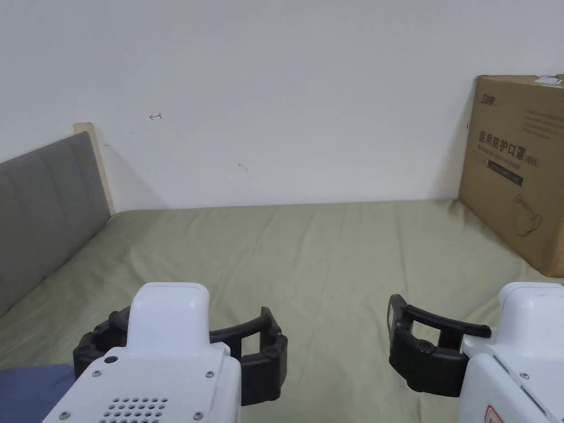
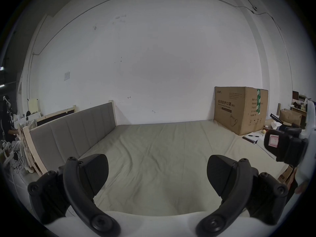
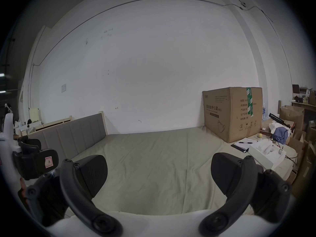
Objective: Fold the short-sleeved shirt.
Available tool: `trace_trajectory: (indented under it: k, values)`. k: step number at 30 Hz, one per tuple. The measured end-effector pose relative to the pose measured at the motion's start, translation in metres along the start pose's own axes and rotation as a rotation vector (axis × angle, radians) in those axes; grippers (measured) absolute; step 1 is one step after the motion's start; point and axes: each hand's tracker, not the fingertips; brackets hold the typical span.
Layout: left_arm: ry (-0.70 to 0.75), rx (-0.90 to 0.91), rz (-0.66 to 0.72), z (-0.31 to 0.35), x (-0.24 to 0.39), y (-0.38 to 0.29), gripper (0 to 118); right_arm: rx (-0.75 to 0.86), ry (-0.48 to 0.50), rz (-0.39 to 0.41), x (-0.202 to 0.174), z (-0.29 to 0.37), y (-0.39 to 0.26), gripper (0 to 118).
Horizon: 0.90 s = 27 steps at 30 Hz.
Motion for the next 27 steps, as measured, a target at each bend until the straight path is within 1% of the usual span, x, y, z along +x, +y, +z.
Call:
trace_trajectory:
  k: [2, 6, 14, 17, 27]
  values:
    - [-0.045, -0.015, 0.018, 0.003, -0.002, 0.002, 114, -0.01, -0.006, 0.003, 0.0, -0.001, -0.001, 118]
    - [0.002, -0.041, 0.024, 0.004, 0.002, 0.007, 114, -0.031, 0.002, -0.003, 0.001, -0.002, -0.003, 118]
    - [-0.002, -0.082, 0.003, 0.0, 0.005, -0.006, 114, -0.035, 0.021, 0.0, 0.0, 0.0, -0.004, 118]
    - [-0.021, -0.084, 0.031, -0.003, 0.002, -0.003, 114, -0.04, 0.01, 0.007, 0.001, -0.001, -0.004, 118]
    - [-0.013, -0.096, 0.053, -0.003, -0.005, 0.0, 114, -0.071, 0.021, -0.033, 0.004, -0.007, -0.01, 118]
